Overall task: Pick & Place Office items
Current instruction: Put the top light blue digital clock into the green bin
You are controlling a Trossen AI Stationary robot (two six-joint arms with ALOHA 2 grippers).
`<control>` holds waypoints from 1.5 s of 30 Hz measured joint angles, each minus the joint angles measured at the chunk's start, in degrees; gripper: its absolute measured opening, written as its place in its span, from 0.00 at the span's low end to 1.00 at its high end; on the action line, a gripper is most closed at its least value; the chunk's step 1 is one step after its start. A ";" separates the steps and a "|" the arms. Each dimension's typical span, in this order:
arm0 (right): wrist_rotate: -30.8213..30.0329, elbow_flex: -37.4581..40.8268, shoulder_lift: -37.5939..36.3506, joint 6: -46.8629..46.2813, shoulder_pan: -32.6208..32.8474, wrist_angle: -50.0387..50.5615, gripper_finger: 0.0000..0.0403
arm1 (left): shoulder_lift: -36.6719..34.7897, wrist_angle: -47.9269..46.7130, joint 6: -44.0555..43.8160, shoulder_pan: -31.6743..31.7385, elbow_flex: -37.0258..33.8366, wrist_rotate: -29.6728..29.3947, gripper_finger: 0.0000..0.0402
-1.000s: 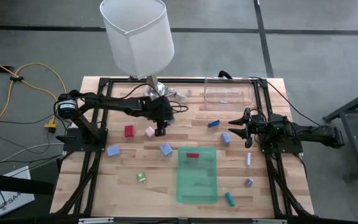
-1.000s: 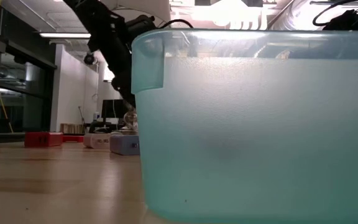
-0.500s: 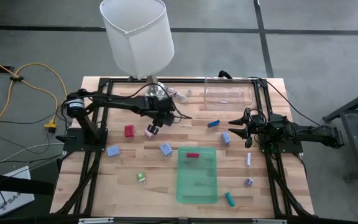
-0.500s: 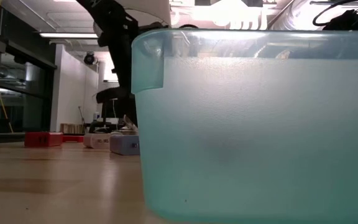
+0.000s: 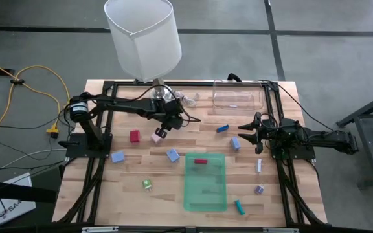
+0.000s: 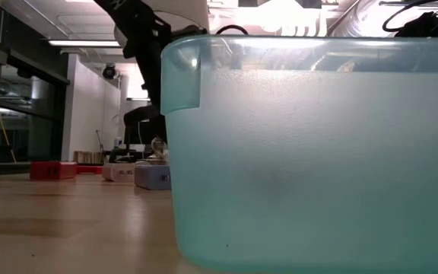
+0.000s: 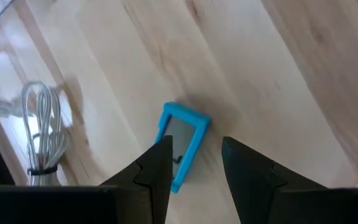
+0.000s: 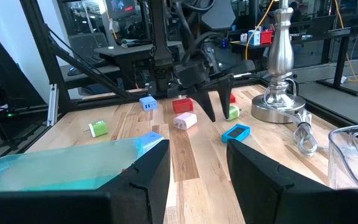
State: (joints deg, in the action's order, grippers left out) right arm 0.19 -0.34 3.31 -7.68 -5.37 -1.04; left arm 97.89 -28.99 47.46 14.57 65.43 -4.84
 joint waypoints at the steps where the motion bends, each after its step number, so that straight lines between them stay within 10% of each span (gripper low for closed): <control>1: 0.02 0.02 0.00 0.00 0.00 0.00 0.36 | 0.00 0.10 0.57 0.00 0.00 0.04 0.33; 24: 0.00 0.02 0.00 0.00 0.00 0.00 0.36 | 2.20 3.66 3.64 0.27 0.03 0.84 0.58; 45: 0.00 0.00 0.09 0.00 0.00 0.07 0.36 | 9.40 -7.31 7.24 2.58 9.14 3.00 0.59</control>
State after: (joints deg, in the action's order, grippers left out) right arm 0.19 -0.34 3.40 -7.68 -5.37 -0.97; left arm 107.29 -36.31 54.71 17.14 74.57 -1.84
